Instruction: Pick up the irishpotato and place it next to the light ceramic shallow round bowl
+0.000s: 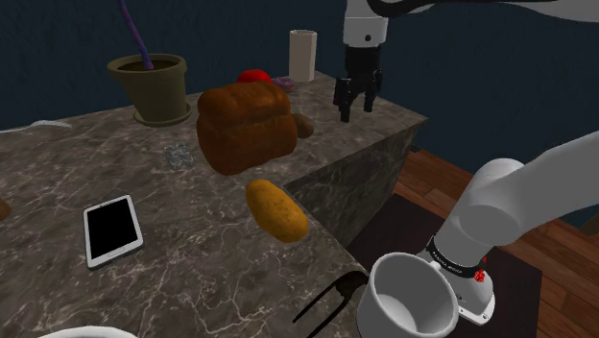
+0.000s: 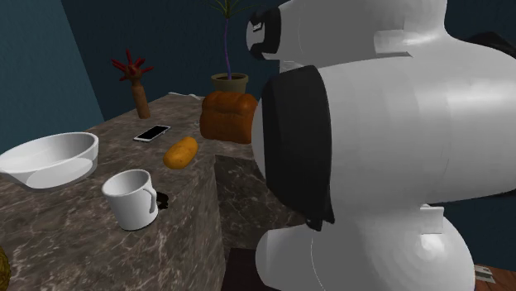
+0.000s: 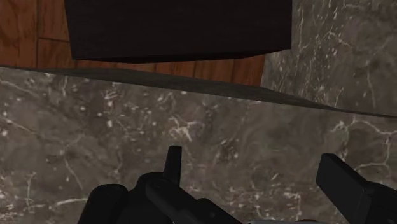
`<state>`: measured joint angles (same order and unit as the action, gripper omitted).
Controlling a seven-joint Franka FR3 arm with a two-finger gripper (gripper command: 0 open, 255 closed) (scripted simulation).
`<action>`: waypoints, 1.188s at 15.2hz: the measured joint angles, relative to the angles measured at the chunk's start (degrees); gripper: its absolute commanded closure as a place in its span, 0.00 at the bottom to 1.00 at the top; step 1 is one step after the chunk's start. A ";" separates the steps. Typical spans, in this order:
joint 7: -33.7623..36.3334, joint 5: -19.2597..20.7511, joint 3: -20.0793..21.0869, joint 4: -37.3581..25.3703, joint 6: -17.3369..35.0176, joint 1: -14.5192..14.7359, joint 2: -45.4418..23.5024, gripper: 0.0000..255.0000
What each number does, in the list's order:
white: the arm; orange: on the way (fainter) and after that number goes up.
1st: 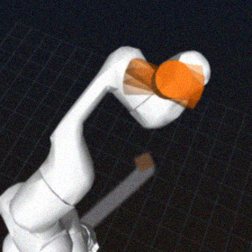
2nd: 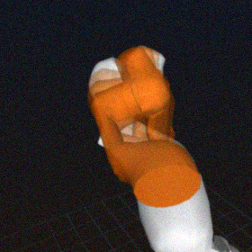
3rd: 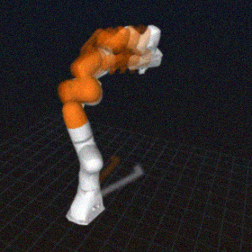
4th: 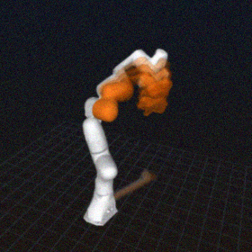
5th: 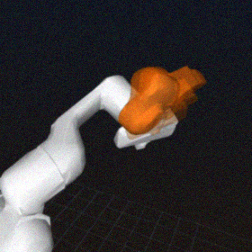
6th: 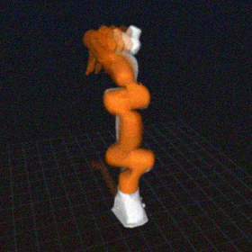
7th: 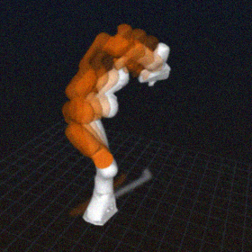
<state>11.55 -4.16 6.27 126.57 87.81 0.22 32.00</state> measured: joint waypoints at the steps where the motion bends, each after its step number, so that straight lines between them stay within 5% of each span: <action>1: 0.39 -0.47 0.34 -1.51 0.50 0.13 -2.20 0.00; 10: 3.36 -3.10 2.77 -18.16 3.08 1.20 -22.77 0.00; 18: 3.50 -3.63 2.78 -13.98 8.85 1.37 -22.58 0.00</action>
<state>15.05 -7.79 9.04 112.59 96.65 1.59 9.42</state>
